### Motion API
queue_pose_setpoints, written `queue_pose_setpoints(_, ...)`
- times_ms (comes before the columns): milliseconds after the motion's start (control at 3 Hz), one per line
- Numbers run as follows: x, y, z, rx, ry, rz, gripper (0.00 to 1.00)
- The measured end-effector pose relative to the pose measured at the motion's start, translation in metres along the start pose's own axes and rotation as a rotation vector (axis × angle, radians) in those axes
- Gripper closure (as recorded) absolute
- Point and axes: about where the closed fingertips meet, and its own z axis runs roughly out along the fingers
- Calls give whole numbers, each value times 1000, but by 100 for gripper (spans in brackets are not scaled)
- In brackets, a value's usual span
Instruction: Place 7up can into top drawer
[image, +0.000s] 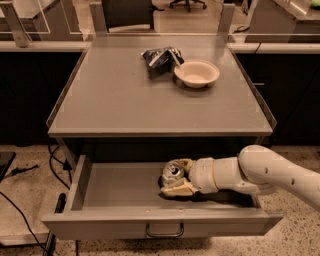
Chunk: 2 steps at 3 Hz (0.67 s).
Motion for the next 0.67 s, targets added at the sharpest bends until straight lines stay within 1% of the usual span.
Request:
queue_pose_setpoints(333,0,0,0,0,0,0,0)
queue_pose_setpoints(667,0,0,0,0,0,0,0)
